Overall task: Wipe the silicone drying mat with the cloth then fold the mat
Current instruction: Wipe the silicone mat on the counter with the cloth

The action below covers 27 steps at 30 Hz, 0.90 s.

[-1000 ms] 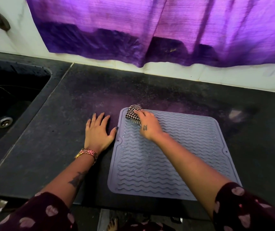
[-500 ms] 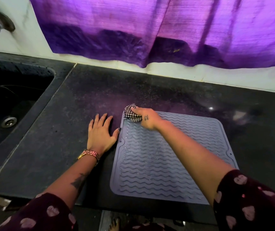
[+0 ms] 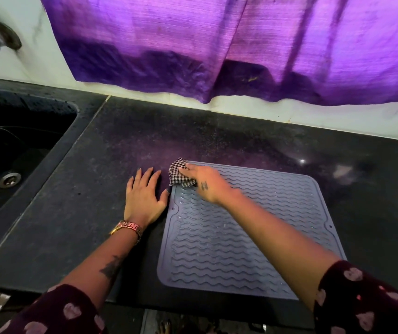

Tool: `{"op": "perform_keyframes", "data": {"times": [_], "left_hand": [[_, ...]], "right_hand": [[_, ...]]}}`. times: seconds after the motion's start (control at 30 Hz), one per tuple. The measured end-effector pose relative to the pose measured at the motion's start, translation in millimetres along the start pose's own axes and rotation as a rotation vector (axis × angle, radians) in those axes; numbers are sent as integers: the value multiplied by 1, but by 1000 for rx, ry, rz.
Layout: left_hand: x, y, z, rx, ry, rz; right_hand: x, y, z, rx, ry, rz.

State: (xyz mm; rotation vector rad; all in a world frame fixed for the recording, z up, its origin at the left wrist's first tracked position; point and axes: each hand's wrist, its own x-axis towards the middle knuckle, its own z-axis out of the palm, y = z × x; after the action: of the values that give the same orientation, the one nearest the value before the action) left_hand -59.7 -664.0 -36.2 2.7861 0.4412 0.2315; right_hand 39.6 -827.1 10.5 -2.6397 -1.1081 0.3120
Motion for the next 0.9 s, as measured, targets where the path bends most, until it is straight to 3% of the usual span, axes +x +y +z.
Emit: {"op": "perform_keyframes", "data": {"times": [0.13, 0.23, 0.3, 0.47, 0.67, 0.8, 0.9], "left_hand": [[2, 0, 1, -3, -9, 2], [1, 1, -1, -36, -2, 0], [0, 1, -3, -69, 8, -1], [3, 0, 0, -102, 19, 4], [2, 0, -1, -129, 30, -6], [3, 0, -1, -133, 30, -4], [2, 0, -2, -137, 31, -6]], "right_hand": [[-15, -8, 19, -135, 60, -28], [-1, -4, -2, -17, -36, -8], [-4, -7, -2, 19, -7, 6], [-25, -20, 28, -178, 36, -28], [-15, -17, 8, -39, -6, -27], [-36, -19, 29, -114, 34, -56], [-25, -17, 15, -101, -28, -61]]}}
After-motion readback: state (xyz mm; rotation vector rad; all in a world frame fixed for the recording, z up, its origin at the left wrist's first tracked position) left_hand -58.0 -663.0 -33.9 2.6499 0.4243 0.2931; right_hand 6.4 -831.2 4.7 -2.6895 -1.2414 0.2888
